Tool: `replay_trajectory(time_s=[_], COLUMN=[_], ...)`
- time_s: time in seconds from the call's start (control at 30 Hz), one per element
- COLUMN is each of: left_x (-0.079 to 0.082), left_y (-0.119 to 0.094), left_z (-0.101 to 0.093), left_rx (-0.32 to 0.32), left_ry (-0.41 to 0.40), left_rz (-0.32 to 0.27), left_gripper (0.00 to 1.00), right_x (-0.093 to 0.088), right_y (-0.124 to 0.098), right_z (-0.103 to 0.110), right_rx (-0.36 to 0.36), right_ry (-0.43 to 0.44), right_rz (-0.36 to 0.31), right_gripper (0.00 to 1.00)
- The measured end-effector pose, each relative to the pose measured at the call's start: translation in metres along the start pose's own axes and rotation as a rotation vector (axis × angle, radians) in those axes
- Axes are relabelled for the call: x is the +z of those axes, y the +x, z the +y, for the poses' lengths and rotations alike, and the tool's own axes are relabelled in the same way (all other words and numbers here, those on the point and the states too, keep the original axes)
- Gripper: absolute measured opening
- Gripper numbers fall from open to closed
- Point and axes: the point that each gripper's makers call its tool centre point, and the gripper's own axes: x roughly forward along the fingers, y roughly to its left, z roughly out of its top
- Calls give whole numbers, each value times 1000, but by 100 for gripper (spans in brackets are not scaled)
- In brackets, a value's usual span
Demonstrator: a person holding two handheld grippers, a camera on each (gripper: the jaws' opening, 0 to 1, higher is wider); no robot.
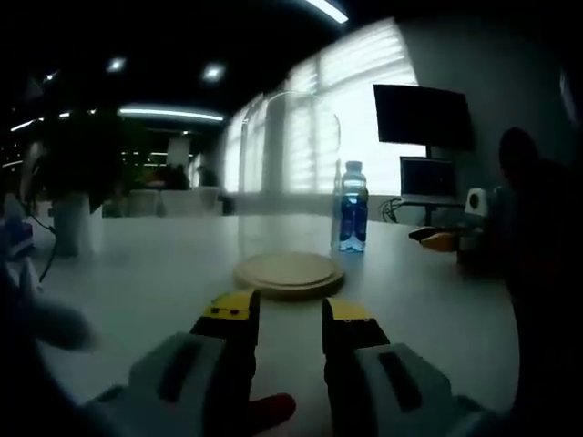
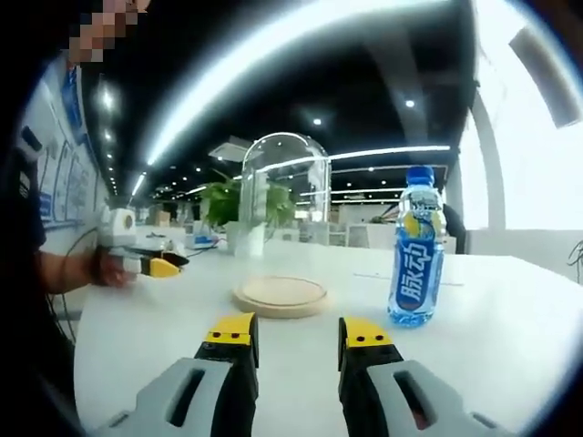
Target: Open the cover put in the Mizone put the cover back on
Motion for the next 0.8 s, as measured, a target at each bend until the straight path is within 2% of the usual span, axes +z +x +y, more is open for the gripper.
replay_trajectory(time_s=[0.47, 0.8], left_x=[2, -1], left_y=[0, 1], left_z=[0, 3], left_rx=[-3, 10], left_ry=[-10, -20], left_rz=[-10, 7], left_gripper=[22, 22], right_x=[0, -1], right_y=[0, 1], right_z=[0, -1], right_rx=[-6, -13], right_ry=[-3, -6], right_rz=[2, 8], right_gripper=[28, 28])
